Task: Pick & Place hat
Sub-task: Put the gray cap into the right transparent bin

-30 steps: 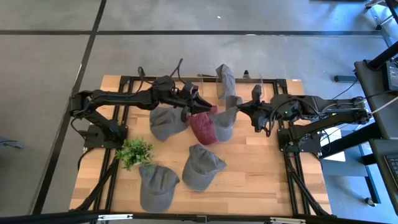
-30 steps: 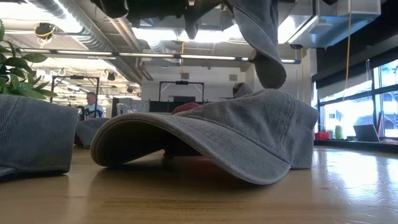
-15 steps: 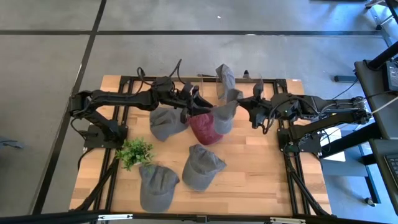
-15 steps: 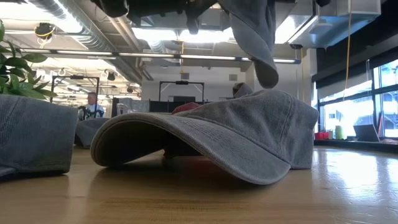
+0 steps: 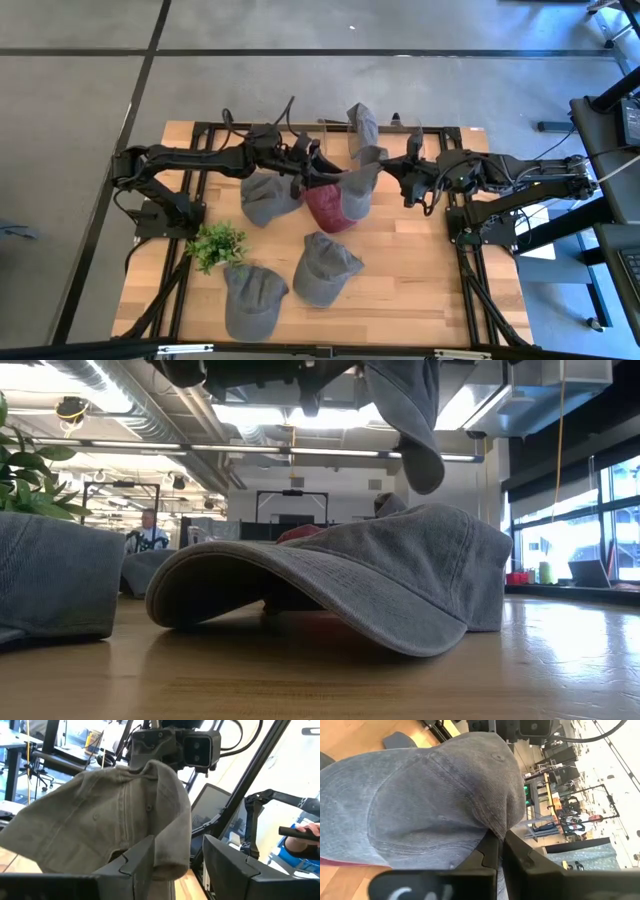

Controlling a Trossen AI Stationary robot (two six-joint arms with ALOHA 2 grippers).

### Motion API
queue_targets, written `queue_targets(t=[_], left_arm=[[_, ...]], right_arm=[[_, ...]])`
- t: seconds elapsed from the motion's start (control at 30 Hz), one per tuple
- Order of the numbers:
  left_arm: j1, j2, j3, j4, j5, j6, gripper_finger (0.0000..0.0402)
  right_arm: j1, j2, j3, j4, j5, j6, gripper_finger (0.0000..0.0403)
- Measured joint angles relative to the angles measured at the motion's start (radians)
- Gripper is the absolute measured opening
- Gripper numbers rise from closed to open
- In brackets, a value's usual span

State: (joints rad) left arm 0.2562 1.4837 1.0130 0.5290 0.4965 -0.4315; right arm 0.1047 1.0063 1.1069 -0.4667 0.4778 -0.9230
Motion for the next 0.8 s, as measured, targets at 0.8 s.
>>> queue_targets(t=[0.8], left_arm=[[-0.008,0.0,0.0,-0.01,0.0,0.008,0.0009]], right_arm=[[0.0,0.052,0.0,0.007,0.001,0.001,0.0019]])
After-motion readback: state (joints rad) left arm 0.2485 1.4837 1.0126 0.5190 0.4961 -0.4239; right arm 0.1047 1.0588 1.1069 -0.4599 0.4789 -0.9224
